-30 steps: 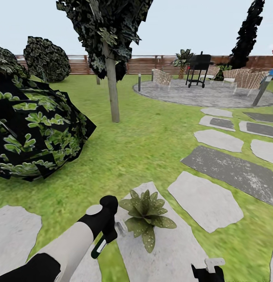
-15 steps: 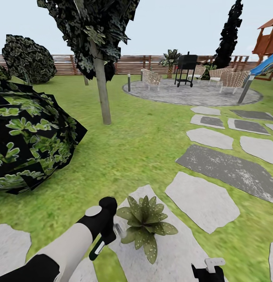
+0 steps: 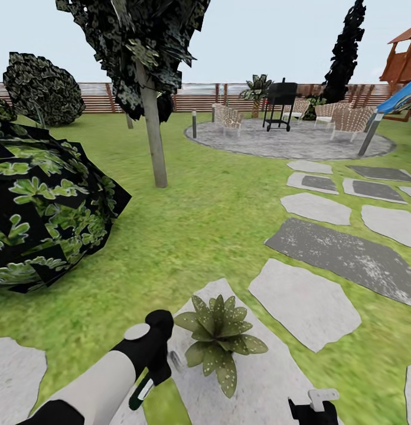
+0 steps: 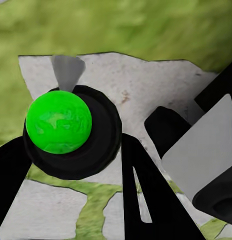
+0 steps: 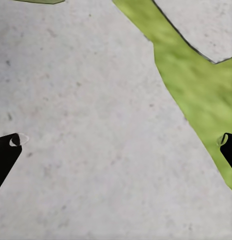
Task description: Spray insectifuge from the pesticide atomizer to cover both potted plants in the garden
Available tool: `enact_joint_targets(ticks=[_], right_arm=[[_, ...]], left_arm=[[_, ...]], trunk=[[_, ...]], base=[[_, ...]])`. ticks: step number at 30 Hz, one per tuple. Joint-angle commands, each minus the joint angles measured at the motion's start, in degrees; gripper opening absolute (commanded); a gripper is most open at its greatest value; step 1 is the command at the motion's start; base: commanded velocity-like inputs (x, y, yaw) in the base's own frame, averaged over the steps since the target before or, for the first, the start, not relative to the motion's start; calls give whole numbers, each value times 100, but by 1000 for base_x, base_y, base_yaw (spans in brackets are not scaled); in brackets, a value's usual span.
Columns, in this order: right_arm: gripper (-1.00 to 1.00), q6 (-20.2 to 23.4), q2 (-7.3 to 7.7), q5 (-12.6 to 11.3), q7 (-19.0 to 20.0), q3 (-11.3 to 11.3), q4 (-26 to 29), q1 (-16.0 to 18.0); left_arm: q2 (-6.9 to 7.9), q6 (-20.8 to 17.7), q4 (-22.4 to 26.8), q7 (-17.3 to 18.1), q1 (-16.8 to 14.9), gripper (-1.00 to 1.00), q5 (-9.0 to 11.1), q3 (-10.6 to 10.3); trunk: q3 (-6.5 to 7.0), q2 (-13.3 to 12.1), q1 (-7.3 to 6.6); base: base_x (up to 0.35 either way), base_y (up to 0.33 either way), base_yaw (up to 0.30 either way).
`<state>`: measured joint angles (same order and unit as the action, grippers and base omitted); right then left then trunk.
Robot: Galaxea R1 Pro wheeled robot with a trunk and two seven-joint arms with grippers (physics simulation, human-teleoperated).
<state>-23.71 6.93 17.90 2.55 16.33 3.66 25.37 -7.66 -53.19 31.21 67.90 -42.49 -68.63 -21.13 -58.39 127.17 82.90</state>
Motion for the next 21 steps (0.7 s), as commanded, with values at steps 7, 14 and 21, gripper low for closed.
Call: enact_joint_targets(ticks=[7, 14, 21], right_arm=[[100, -20, 0, 29, 27, 46, -15, 3], [100, -20, -3, 29, 27, 46, -15, 3], [100, -20, -3, 29, 27, 46, -15, 3]], left_arm=[[7, -37, -6, -330, 0, -100, -38, 421], [27, 8, -79, -617, 287, -100, -5, 552], [29, 10, -91, -620, 335, -100, -2, 558]], trunk=[[-5, 2, -1], [-5, 2, -1], [-5, 2, -1]], base=[[0, 0, 0], [0, 0, 0], [103, 0, 0]])
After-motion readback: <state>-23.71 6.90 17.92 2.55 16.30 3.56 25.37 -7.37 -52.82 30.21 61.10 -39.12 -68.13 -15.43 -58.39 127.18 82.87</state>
